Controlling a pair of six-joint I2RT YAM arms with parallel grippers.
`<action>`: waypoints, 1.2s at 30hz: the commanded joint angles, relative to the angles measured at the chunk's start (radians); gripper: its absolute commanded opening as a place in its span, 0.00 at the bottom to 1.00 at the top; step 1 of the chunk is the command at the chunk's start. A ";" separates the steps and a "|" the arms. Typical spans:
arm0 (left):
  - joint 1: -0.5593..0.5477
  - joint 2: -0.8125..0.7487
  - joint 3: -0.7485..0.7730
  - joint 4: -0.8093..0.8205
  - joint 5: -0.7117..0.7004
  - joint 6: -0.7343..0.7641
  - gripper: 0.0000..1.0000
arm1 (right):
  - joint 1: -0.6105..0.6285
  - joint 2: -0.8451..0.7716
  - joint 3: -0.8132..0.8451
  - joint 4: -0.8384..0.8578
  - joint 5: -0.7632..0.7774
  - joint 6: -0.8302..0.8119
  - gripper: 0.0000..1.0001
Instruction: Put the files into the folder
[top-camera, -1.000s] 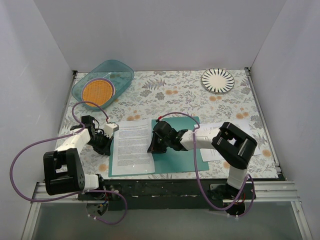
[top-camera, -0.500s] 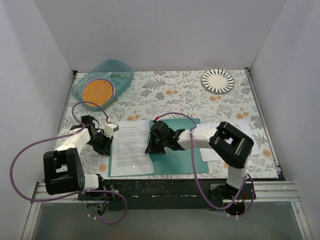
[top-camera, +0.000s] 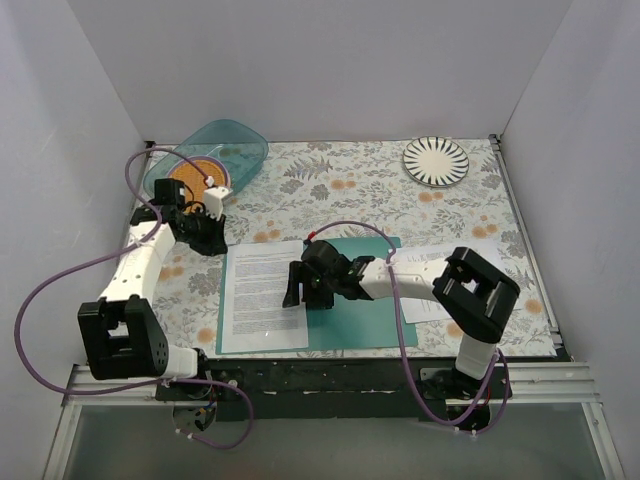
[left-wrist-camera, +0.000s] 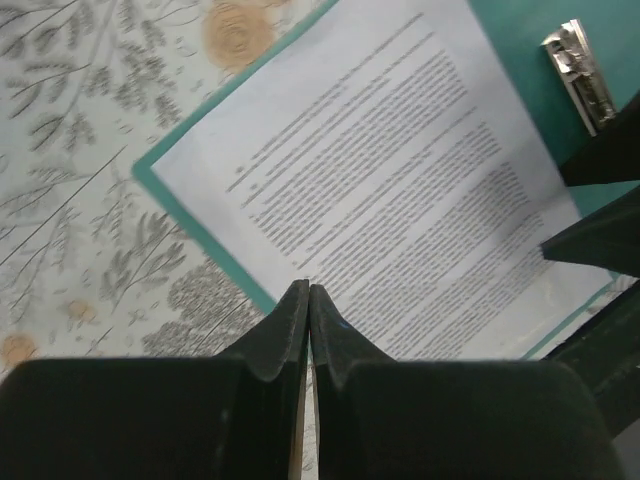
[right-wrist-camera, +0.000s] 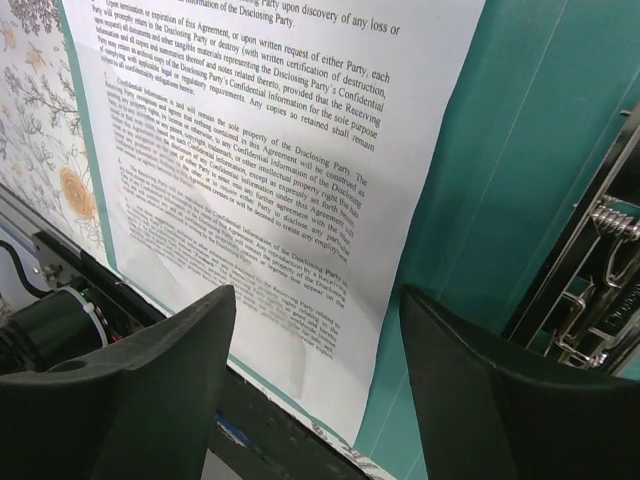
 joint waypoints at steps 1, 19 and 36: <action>-0.188 0.038 -0.018 0.023 0.075 -0.172 0.00 | 0.006 -0.037 0.035 -0.119 0.042 -0.080 0.76; -0.322 0.321 -0.090 0.258 -0.174 -0.310 0.00 | -0.107 -0.364 -0.142 -0.206 0.335 -0.318 0.98; -0.345 0.323 -0.004 0.248 -0.226 -0.321 0.00 | -0.167 -0.253 -0.251 -0.078 0.293 -0.258 0.25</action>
